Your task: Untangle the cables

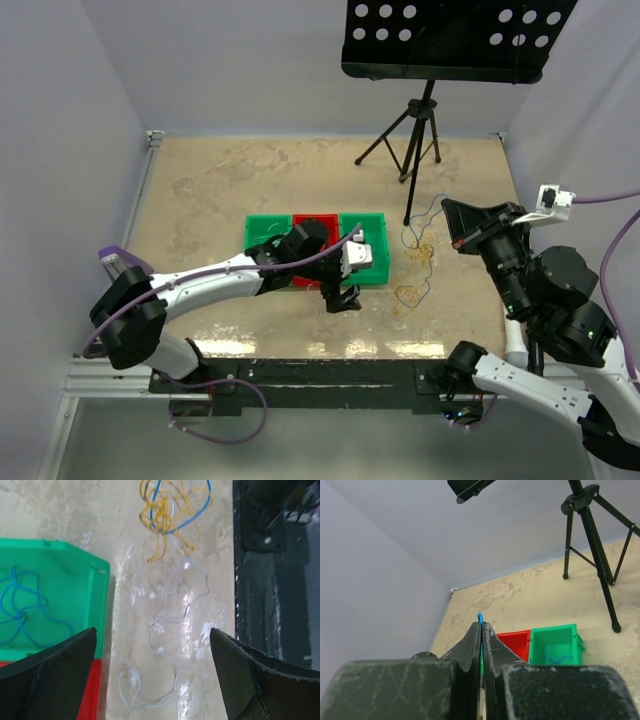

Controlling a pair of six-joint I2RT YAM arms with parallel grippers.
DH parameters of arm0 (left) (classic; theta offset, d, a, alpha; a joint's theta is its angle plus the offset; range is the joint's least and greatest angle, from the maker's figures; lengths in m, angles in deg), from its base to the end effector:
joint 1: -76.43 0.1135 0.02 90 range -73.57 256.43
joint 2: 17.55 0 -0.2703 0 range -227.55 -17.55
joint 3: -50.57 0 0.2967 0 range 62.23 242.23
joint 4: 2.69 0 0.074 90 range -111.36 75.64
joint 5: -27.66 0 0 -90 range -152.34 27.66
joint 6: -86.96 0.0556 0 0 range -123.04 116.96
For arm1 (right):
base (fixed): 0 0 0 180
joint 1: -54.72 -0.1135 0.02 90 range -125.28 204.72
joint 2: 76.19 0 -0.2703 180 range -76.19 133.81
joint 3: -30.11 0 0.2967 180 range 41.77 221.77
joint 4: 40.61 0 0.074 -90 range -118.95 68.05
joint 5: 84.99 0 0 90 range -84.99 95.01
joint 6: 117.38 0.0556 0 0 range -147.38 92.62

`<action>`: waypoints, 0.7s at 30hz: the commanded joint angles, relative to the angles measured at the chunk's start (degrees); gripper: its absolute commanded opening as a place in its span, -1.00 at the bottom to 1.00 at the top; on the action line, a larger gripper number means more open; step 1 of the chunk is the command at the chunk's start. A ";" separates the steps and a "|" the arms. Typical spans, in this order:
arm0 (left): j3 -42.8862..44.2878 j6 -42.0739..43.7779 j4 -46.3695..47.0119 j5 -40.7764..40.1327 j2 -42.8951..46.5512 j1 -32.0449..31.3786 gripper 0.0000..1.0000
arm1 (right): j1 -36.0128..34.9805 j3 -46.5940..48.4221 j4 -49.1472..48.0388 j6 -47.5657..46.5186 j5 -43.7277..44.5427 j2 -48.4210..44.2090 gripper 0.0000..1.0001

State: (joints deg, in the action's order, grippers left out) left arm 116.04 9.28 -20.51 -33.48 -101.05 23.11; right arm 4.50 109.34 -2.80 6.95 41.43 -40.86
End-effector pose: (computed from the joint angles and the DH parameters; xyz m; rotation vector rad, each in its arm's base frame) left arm 0.2001 -0.3136 0.2184 1.4680 1.7302 -0.9450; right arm 0.1094 0.0798 0.4881 0.3218 1.4940 0.7246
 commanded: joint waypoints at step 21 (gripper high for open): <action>6.14 -14.86 15.47 5.86 -10.19 -3.37 0.59 | -0.06 0.90 -1.89 -1.98 -1.27 -2.72 -1.00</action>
State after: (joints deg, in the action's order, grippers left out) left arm 119.16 -5.41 -7.55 -24.17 -109.99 20.08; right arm 4.50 109.04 -2.86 5.96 41.41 -42.85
